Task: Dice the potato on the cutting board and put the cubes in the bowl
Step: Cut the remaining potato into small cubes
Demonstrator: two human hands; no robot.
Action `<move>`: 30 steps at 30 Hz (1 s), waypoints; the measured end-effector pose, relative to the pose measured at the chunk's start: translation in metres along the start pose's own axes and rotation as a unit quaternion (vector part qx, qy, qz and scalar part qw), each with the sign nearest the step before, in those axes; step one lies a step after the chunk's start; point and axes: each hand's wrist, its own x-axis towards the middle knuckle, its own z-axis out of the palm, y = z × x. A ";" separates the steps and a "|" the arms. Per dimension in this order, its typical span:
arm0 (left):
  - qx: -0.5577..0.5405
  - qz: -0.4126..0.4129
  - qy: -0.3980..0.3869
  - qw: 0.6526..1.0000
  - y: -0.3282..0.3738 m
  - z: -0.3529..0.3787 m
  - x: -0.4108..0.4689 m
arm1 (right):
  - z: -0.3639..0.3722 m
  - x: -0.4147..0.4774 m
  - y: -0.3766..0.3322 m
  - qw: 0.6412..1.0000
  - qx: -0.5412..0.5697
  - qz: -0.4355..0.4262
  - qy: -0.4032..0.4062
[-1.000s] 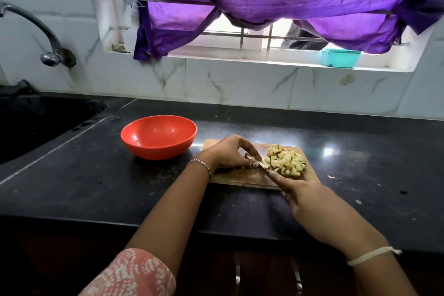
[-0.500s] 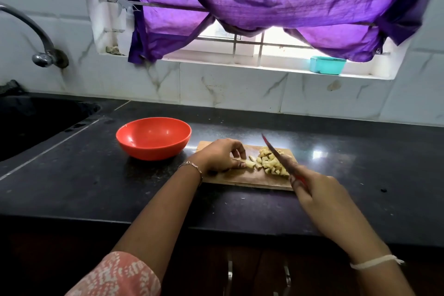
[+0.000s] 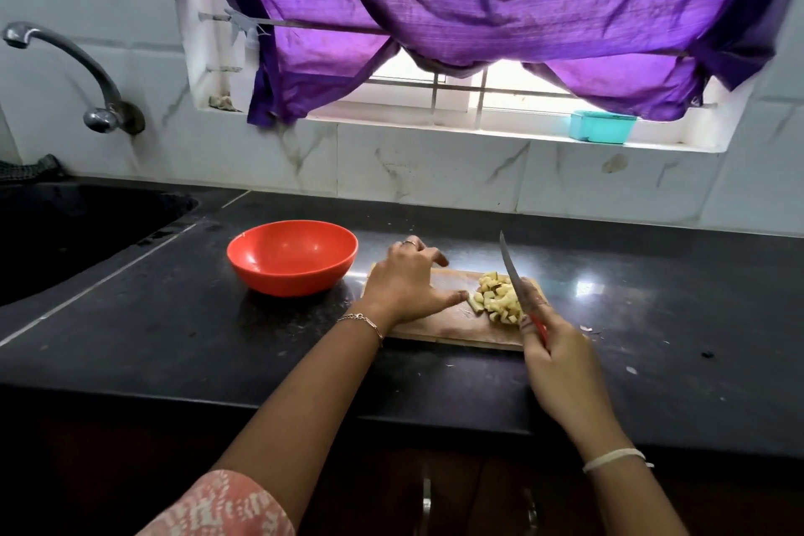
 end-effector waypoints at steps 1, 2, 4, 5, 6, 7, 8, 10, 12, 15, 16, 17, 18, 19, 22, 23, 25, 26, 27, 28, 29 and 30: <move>0.011 0.007 -0.033 0.999 0.007 0.002 0.002 | 0.000 0.000 0.001 1.000 0.004 -0.002 -0.002; 0.027 0.009 -0.069 0.997 0.014 0.004 0.004 | 0.000 -0.001 0.001 1.000 0.009 -0.003 -0.003; 0.044 0.009 -0.118 0.992 0.023 0.009 0.008 | 0.000 -0.001 0.002 1.000 0.018 0.001 -0.002; 0.042 0.006 -0.126 0.991 0.026 0.011 0.010 | 0.000 -0.001 0.001 1.000 0.020 0.004 -0.002; 0.037 0.003 -0.125 0.991 0.028 0.012 0.011 | 0.001 -0.001 0.001 1.000 0.022 0.005 -0.001; 0.033 0.001 -0.122 0.992 0.029 0.013 0.011 | 0.000 -0.002 0.000 1.000 0.023 0.003 0.000; 0.031 0.001 -0.120 0.992 0.029 0.013 0.012 | 0.000 -0.002 0.001 1.000 0.022 0.001 0.001; 0.025 0.002 -0.115 0.993 0.029 0.013 0.013 | 0.000 -0.002 0.001 1.000 0.021 0.004 -0.001; 0.016 0.006 -0.107 0.994 0.029 0.011 0.013 | -0.001 -0.003 0.000 1.000 0.021 0.006 -0.001; -0.007 0.016 -0.092 0.996 0.027 0.009 0.012 | -0.003 -0.007 -0.004 1.000 0.006 0.007 0.002; -0.014 0.020 -0.084 0.996 0.025 0.008 0.012 | -0.003 -0.008 -0.006 1.000 0.000 0.007 0.003; -0.017 0.022 -0.074 0.997 0.022 0.008 0.012 | -0.004 -0.008 -0.007 1.000 -0.004 0.006 0.003; -0.016 0.022 -0.065 0.998 0.021 0.008 0.011 | -0.003 -0.009 -0.007 1.000 -0.009 0.007 0.003; -0.013 0.019 -0.057 0.998 0.020 0.008 0.011 | -0.003 -0.009 -0.008 1.000 -0.013 0.006 0.005; 0.005 0.008 -0.050 0.999 0.020 0.009 0.009 | -0.003 -0.010 -0.007 1.000 -0.026 0.004 0.009; 0.010 0.008 -0.051 0.999 0.021 0.010 0.009 | -0.003 -0.010 -0.008 1.000 -0.027 0.002 0.010; 0.011 0.012 -0.042 0.999 0.021 0.011 0.009 | -0.004 -0.011 -0.009 1.000 -0.024 0.002 0.011; 0.011 0.017 -0.032 0.999 0.021 0.012 0.010 | -0.004 -0.011 -0.009 1.000 -0.024 0.003 0.011; 0.014 0.022 -0.022 0.999 0.022 0.013 0.010 | -0.004 -0.011 -0.009 1.000 -0.027 0.005 0.010; 0.016 0.028 -0.014 0.999 0.023 0.014 0.010 | -0.004 -0.011 -0.009 1.000 -0.029 0.005 0.010; 0.016 0.033 -0.009 0.999 0.024 0.015 0.009 | -0.004 -0.011 -0.009 1.000 -0.028 0.005 0.010; 0.013 0.037 -0.007 0.999 0.025 0.016 0.009 | -0.003 -0.011 -0.008 1.000 -0.029 0.004 0.010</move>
